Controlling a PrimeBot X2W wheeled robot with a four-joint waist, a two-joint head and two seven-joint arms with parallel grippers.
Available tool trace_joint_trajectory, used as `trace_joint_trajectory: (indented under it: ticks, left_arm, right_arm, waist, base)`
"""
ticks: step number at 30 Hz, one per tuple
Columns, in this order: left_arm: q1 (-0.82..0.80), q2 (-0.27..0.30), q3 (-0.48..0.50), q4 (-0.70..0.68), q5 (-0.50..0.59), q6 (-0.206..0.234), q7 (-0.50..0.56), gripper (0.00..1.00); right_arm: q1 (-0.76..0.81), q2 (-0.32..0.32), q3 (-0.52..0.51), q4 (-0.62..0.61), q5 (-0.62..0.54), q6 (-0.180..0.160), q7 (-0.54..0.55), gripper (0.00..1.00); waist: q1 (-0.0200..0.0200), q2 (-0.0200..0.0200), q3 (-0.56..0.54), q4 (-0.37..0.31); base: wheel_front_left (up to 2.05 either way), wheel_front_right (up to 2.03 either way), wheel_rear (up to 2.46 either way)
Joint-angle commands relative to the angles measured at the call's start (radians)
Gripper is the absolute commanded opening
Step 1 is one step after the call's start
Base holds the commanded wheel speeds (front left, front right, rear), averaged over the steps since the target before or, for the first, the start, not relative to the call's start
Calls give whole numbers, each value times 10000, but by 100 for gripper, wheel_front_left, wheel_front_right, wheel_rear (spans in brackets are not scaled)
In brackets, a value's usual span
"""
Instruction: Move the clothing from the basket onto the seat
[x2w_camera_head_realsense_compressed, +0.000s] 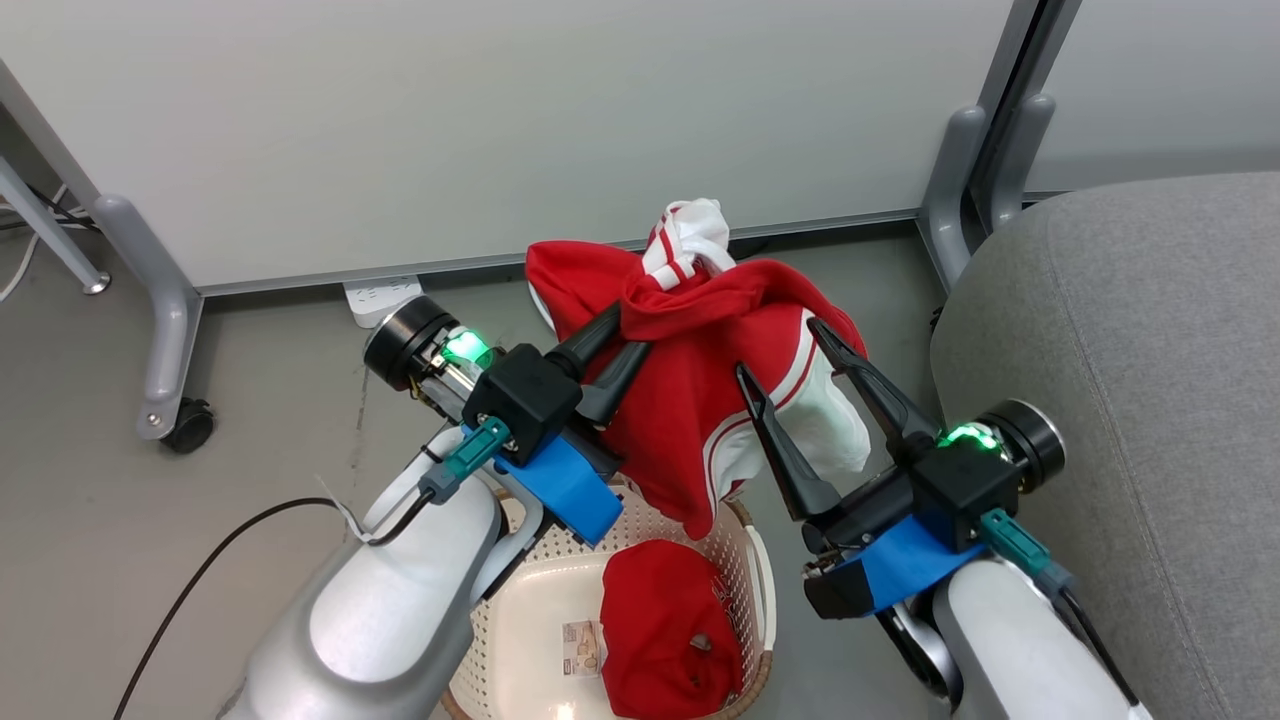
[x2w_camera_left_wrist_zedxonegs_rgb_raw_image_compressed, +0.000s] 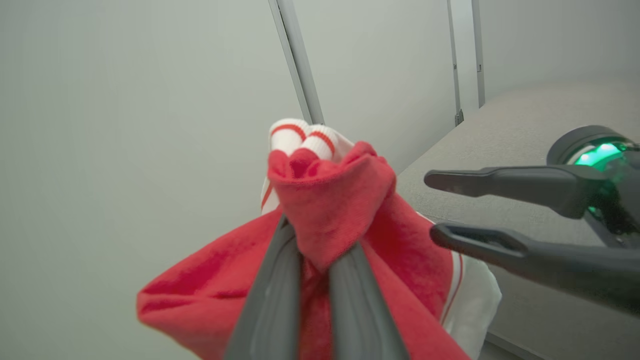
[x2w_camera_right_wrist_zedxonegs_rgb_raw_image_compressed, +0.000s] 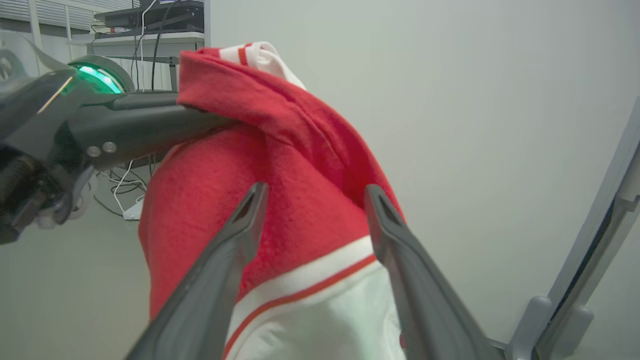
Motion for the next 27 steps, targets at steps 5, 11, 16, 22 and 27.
trace_joint_trajectory:
  ticks: [5,11,16,22,27]
  left_arm:
    - [-103,-89,-25,-20,107,-53,-34,0]
    - [-176,-205,-192,-52,156,-85,-34,0]
    - [-250,-265,-288,-127,174,-116,-34,0]
    - [-256,-299,-338,-217,173,-143,-34,0]
    - [-229,-314,-355,-238,169,-158,-34,0]
  right_arm:
    - [-786,-269,549,460,-123,-7,-10,100]
    - [-1505,-544,1182,1292,-95,-7,-10,100]
    - [-1932,-753,1787,2076,67,-7,-10,100]
    - [-2218,-857,2272,2634,341,-7,-8,100]
    - [-2368,-831,2564,2884,646,-7,-8,0]
  waist:
    - [0,0,82,63]
    - [0,0,186,131]
    - [0,0,234,214]
    - [0,0,266,254]
    - [0,0,252,252]
  base:
    - [0,0,0]
    - [0,0,0]
    - [0,0,0]
    - [0,0,0]
    - [0,0,0]
